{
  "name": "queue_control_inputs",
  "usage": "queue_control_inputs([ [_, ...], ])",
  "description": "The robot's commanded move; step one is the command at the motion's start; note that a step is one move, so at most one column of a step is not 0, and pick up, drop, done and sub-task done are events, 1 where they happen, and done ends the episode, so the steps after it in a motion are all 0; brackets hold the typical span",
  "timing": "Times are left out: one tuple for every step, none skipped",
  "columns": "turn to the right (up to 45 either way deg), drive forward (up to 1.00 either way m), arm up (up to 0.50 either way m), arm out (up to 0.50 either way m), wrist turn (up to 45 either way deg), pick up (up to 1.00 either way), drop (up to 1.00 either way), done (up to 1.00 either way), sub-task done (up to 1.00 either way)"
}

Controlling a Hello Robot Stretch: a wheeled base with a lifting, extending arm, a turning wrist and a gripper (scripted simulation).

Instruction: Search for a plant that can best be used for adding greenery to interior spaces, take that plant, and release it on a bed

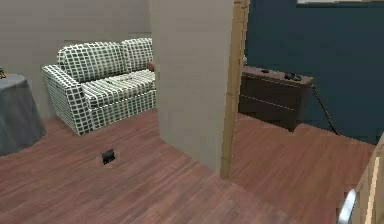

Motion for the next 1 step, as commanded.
queue_control_inputs([
  [0.0,0.55,0.00,0.00,0.0,0.00,0.00,0.00,0.00],
])
